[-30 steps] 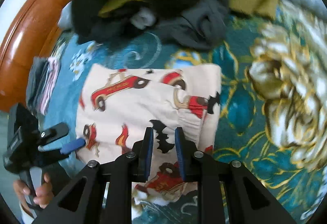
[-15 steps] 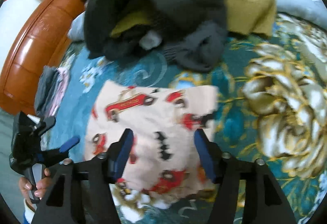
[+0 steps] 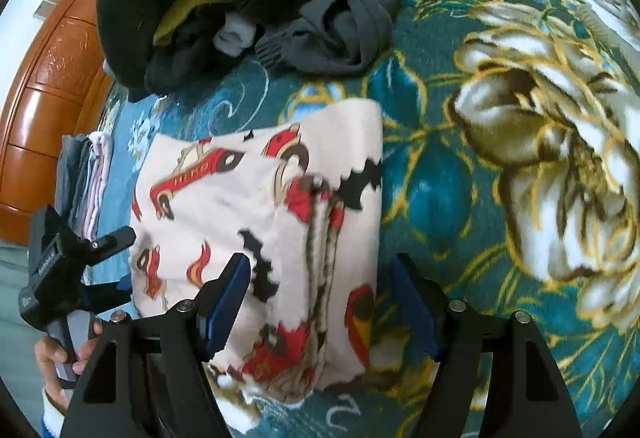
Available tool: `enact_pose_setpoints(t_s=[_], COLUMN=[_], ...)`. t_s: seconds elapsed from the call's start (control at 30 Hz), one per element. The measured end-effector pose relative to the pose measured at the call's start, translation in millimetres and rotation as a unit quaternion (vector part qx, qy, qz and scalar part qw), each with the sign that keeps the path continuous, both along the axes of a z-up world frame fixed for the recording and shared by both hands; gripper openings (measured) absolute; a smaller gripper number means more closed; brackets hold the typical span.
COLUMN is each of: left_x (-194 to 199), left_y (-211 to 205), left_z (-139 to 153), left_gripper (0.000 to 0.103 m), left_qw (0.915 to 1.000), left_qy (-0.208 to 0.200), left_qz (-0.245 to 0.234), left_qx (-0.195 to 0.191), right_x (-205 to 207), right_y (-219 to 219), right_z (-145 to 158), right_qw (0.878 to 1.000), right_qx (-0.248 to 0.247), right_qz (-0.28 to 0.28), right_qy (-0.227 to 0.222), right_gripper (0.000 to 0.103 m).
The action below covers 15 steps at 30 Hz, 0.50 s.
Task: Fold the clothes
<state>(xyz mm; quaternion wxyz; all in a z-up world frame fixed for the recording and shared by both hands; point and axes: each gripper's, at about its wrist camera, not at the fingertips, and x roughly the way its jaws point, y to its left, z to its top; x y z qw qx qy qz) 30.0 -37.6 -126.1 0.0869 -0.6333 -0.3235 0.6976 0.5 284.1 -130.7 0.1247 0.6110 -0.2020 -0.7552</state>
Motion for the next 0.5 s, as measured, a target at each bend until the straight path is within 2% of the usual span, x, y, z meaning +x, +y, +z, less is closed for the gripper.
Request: enact_pose_setpoints(t_s=[0.13,0.2,0.3,0.33,0.4,0.5], left_x=[-3.3,-3.1,-2.4,-2.0,-1.7,-1.2], left_y=[7.9,10.0,9.0,8.7,10.0,11.7], left_z=[-0.3,1.1,2.5,2.9,2.9,2.5], left_gripper=[0.093,0.093,0.091,0.088,0.083,0.068], left_qw=[0.9994,0.9993,0.9995,0.9994,0.9994,0.9993], left_qy=[0.007,0.012,0.019,0.021,0.020,0.017], left_qz=[-0.023,-0.028,-0.025,-0.025,-0.028,-0.032], left_qx=[-0.024,-0.022,0.002,0.010,0.010,0.010], right_x=[-1.1,1.4,4.0,4.6,4.6,3.7], right_y=[-1.4,-4.8,-3.5,0.8,8.4,7.4], right_z=[2.3,4.0,2.9,2.3,1.3,5.4], right_qw=[1.000,1.000,1.000,1.000,1.000,1.000], right_qx=[0.001,-0.008,0.002,0.001,-0.013,-0.008], right_qz=[0.009,0.020,0.011,0.002,-0.017,-0.025], right_qy=[0.001,0.001,0.002,-0.003,-0.013,-0.016], right_gripper=[0.075,0.072,0.056,0.047,0.043,0.032])
